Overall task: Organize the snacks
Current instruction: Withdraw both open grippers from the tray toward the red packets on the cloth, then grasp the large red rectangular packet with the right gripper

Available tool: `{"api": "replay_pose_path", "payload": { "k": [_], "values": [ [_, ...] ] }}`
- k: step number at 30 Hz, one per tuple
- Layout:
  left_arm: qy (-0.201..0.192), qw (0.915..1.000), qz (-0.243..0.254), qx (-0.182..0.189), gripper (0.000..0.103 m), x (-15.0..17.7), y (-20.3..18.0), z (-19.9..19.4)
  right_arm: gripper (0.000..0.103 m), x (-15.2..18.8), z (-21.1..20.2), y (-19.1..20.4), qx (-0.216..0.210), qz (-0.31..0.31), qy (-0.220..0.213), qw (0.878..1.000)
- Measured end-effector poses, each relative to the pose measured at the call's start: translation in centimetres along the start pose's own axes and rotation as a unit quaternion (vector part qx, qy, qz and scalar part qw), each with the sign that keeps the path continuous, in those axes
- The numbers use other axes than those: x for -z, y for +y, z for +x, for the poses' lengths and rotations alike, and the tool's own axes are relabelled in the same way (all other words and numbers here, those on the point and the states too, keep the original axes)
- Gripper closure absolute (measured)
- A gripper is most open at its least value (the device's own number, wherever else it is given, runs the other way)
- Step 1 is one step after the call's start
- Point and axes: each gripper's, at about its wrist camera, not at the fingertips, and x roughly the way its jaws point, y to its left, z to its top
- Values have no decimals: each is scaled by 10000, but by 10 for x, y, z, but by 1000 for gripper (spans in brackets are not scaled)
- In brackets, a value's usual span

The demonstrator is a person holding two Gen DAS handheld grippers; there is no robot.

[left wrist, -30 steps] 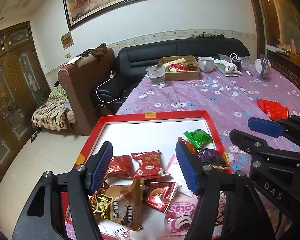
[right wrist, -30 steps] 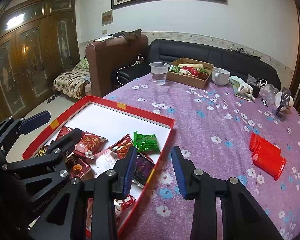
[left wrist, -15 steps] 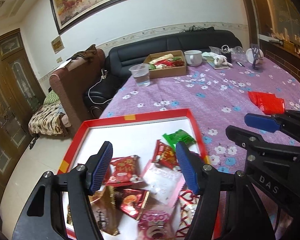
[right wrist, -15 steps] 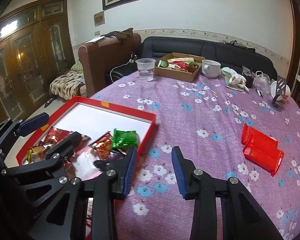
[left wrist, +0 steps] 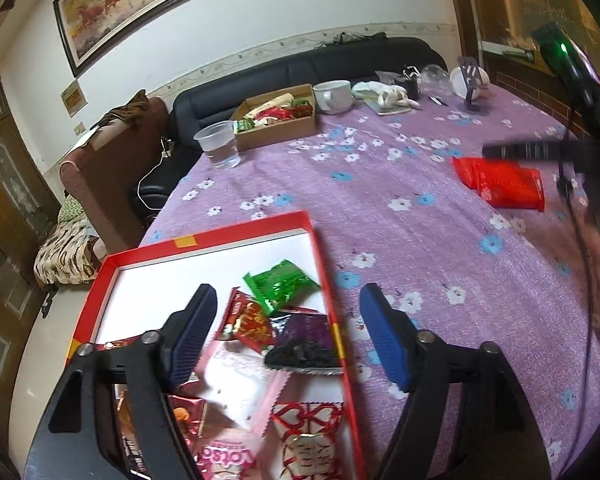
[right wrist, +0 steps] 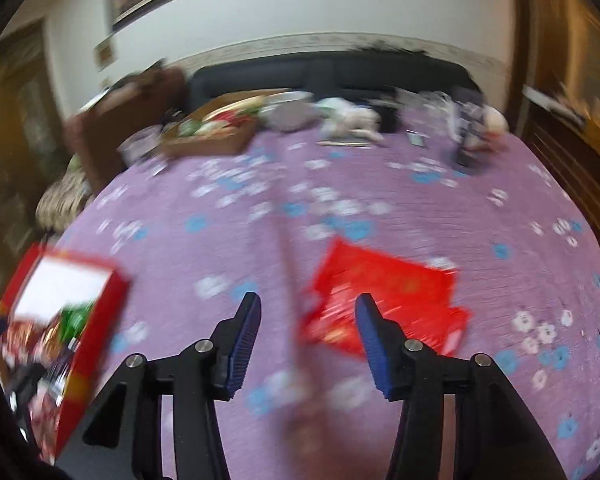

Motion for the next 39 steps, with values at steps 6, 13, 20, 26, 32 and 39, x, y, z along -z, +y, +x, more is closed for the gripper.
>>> {"api": "replay_pose_path", "payload": {
  "k": [6, 13, 20, 26, 32, 39],
  "values": [
    [68, 9999, 137, 44, 29, -2, -14, 4, 33, -2, 24, -71, -400, 1130, -20, 9928],
    [113, 9992, 311, 222, 29, 0, -36, 0, 23, 0, 52, -94, -882, 1480, -20, 9850],
    [61, 9994, 278, 217, 29, 5, -28, -17, 23, 1, 58, -95, -1914, 1866, 429, 9626],
    [9, 9997, 61, 256, 29, 10, -10, -23, 23, 26, 37, -68, -2590, 1754, 1316, 9407],
    [43, 9993, -40, 373, 28, 22, -3, -23, 26, 79, -9, 9, -3395, 429, 2142, 9149],
    [40, 9990, -118, 435, 29, 28, 3, -31, 25, 25, -33, -24, -1260, 335, 538, 9900]
  ]
}}
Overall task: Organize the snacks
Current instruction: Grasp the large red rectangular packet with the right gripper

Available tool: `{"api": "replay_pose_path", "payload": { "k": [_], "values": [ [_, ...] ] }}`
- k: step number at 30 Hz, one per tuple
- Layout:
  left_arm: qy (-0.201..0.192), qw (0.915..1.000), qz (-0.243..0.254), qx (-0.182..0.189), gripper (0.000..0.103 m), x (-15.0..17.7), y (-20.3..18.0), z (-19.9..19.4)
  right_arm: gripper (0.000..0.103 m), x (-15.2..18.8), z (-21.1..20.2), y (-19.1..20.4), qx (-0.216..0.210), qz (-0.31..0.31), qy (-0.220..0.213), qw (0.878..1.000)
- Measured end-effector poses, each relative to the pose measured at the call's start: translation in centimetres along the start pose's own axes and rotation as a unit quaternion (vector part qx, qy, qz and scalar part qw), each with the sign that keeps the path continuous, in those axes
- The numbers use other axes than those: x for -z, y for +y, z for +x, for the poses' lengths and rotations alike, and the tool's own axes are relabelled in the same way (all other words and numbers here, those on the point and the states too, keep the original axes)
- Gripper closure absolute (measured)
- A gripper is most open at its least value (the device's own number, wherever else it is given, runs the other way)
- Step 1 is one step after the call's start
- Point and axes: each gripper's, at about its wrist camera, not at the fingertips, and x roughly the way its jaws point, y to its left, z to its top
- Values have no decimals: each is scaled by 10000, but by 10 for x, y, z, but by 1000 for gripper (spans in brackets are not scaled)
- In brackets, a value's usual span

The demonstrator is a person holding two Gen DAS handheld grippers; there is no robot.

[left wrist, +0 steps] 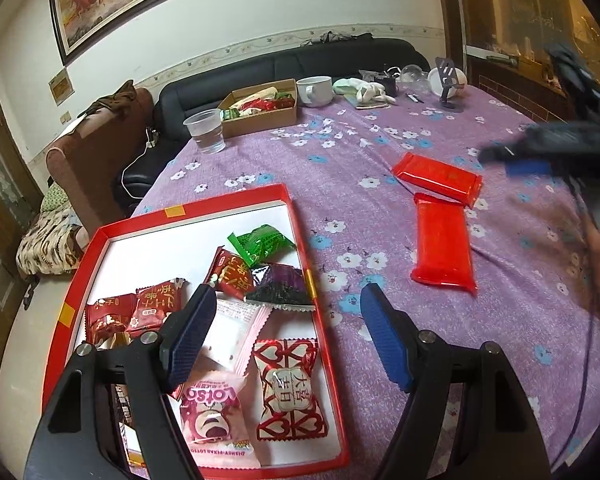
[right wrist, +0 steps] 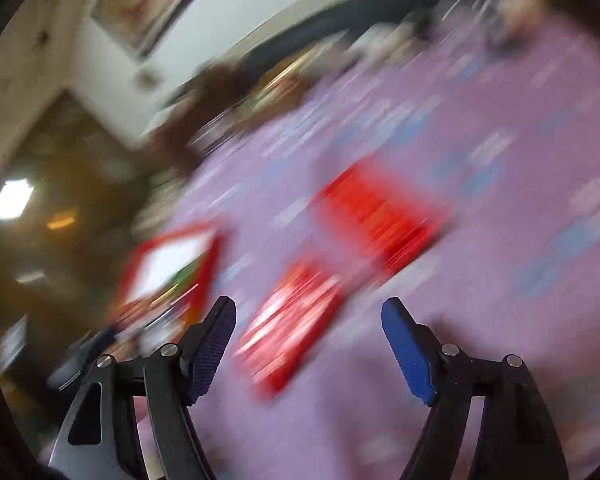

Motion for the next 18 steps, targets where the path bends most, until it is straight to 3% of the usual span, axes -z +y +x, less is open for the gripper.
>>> {"api": "replay_pose_path", "payload": {
  "k": [2, 4, 7, 10, 12, 13, 14, 15, 18],
  "values": [
    [13, 10000, 74, 44, 28, 0, -5, -1, 25, -16, 14, 4, 409, -342, -116, 9985],
    [33, 9998, 136, 109, 28, 0, -10, -2, 25, -25, 37, 10, 831, -578, 175, 9947],
    [120, 9992, 259, 286, 29, -1, -21, -1, 28, -33, 81, 8, 892, -781, 763, 9900],
    [249, 9978, 396, 474, 29, -6, -31, 4, 27, -24, 107, 18, 1192, -1146, 989, 9813],
    [327, 9967, 452, 597, 29, -12, -36, 10, 29, -19, 110, 25, 1399, -1367, 897, 9766],
    [376, 9961, 475, 649, 29, -15, -38, 14, 34, -18, 109, 22, 1375, -1309, 850, 9781],
    [443, 9954, 505, 685, 29, -18, -41, 19, 47, -19, 105, 17, 1371, -1215, 782, 9799],
    [500, 9946, 539, 733, 29, -21, -44, 23, 51, -20, 99, 5, 1419, -1015, 703, 9822],
    [674, 9920, 587, 897, 29, -28, -54, 38, 51, -18, 80, -25, 1590, -427, 493, 9851]
  ]
}}
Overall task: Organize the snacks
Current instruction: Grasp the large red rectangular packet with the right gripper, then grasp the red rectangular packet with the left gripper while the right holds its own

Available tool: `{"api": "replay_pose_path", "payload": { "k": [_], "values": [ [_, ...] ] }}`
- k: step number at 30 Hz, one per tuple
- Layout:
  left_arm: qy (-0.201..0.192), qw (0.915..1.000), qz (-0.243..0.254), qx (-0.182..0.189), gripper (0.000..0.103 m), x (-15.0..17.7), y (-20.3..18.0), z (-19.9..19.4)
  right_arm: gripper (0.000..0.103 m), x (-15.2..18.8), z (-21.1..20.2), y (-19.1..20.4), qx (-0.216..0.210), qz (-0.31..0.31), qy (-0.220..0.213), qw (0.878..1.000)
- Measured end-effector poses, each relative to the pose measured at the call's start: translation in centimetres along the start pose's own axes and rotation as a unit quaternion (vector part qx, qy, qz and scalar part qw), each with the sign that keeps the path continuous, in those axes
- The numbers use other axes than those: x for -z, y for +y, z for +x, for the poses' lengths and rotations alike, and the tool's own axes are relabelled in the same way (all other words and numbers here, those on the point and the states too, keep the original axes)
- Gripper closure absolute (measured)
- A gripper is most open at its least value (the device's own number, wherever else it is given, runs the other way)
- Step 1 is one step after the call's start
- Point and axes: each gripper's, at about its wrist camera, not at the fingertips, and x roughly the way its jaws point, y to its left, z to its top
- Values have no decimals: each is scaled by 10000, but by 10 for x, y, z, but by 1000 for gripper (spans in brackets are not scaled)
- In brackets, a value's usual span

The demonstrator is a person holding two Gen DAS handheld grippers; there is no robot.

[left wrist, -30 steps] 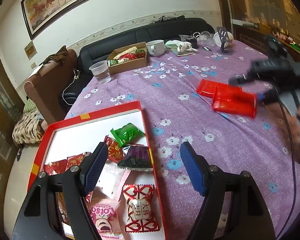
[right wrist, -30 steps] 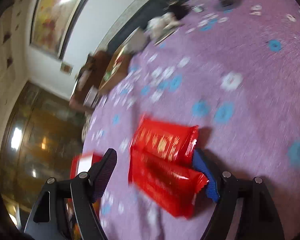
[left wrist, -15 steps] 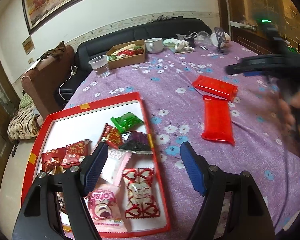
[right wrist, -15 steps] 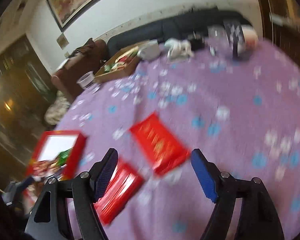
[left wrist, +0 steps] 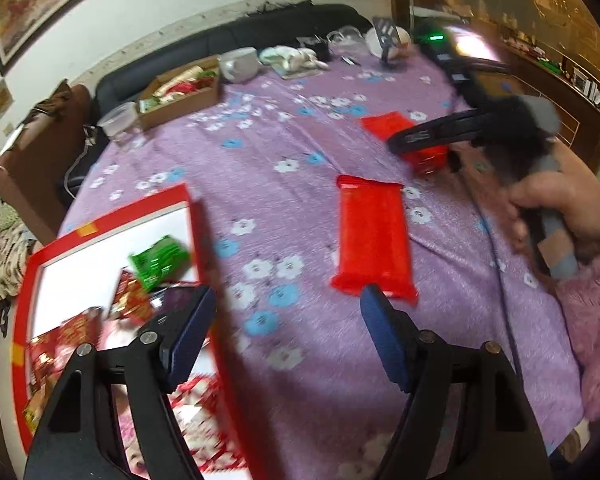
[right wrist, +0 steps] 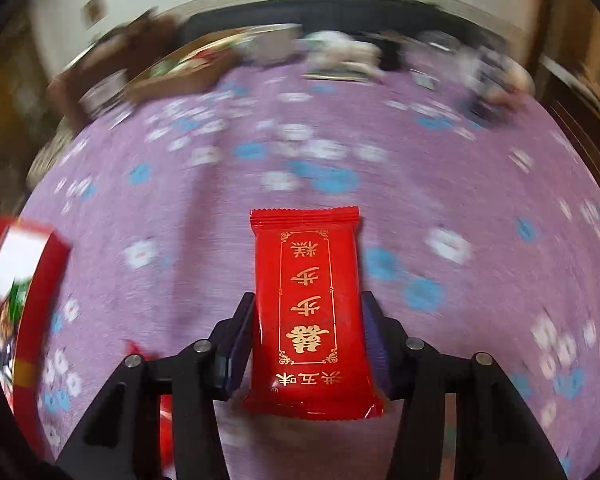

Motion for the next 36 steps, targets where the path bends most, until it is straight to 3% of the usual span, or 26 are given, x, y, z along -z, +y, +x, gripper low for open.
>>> {"api": "replay_pose_path", "payload": {
  "k": [1, 4, 8, 15, 23, 25, 27, 28, 36],
  "values": [
    [38, 9999, 3, 102, 29, -2, -3, 4, 51, 3, -4, -6, -117, 71, -110, 9998],
    [214, 9992, 53, 342, 29, -10, -14, 23, 51, 11, -9, -13, 291, 57, -199, 9994],
    [284, 9985, -80, 453, 23, -20, -22, 42, 51, 10, -10, -26, 14, 274, -334, 9991],
    [545, 9952, -98, 803, 23, -34, -36, 60, 49, 9, -13, -24, -31, 291, -363, 9989],
    [472, 9957, -175, 779, 24, -33, -38, 64, 51, 9, -14, -23, -6, 272, -321, 9991],
    [348, 9963, -168, 764, 31, -31, -38, 62, 51, 10, -14, -20, 60, 202, -324, 9993],
    [235, 9966, -202, 760, 55, -31, -36, 60, 51, 11, -13, -17, 140, 116, -333, 9993],
    [221, 9966, -211, 763, 58, -31, -35, 59, 51, 11, -13, -15, 189, 64, -337, 9992],
    [138, 9950, -496, 856, 58, -17, -30, 46, 51, 11, -15, -20, -54, 226, -371, 9990]
  ]
}}
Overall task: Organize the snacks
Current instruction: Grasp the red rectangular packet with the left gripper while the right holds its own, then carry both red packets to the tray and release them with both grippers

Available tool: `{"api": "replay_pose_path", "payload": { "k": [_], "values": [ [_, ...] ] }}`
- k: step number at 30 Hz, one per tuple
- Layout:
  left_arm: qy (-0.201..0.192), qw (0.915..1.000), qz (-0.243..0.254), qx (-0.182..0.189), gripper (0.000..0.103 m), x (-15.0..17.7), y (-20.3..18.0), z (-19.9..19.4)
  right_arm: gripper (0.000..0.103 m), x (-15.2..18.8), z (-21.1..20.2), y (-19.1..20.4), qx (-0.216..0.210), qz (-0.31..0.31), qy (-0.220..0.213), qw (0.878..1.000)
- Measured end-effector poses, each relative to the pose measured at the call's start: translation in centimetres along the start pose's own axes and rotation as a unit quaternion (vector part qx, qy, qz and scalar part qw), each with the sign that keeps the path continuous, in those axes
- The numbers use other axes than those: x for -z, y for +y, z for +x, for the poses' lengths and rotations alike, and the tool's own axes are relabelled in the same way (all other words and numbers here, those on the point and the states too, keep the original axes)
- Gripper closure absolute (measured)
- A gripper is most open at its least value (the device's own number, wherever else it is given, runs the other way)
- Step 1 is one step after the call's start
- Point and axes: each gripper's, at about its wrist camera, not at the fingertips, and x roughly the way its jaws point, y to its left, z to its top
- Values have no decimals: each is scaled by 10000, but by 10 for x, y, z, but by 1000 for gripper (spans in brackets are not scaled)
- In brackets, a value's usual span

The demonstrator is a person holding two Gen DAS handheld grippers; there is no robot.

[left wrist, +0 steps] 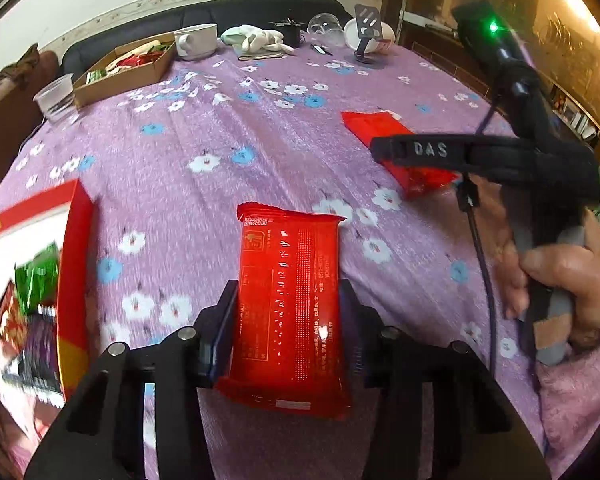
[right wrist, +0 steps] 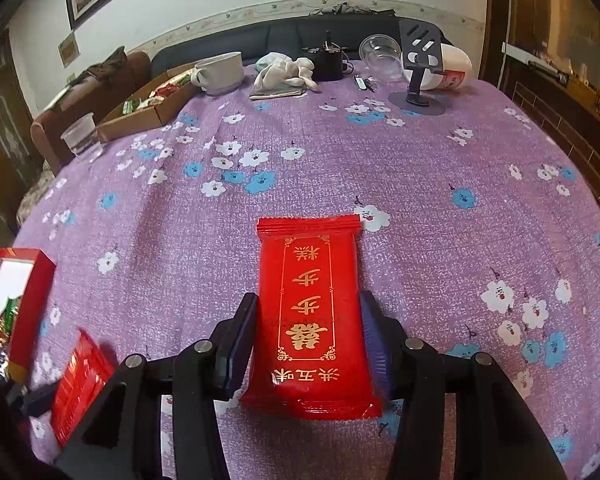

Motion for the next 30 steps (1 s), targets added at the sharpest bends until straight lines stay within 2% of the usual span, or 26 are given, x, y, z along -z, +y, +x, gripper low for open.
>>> {"api": "replay_pose_path", "payload": {
  "k": [7, 10, 14, 20, 24, 30],
  "values": [
    [-56, 9998, 14, 188, 58, 23, -4, -29, 51, -2, -1, -10, -360, 336, -18, 9988],
    [-132, 9996, 96, 211, 58, 31, -4, -43, 52, -1, -5, -19, -742, 749, 93, 9944],
    [-305, 9992, 153, 221, 58, 40, -2, -63, 52, 15, -15, -31, -1410, 1321, 289, 9807],
    [-667, 9975, 175, 132, 58, 51, 1, -92, 52, 55, -39, -40, -2536, 1958, 600, 9454],
    [-887, 9958, 209, -40, 58, 58, 6, -108, 52, 73, -62, -30, -2882, 2003, 566, 9347],
    [-1154, 9928, 139, -285, 58, 69, 20, -128, 52, 77, -93, 9, -3082, 1613, 446, 9365]
  ]
}}
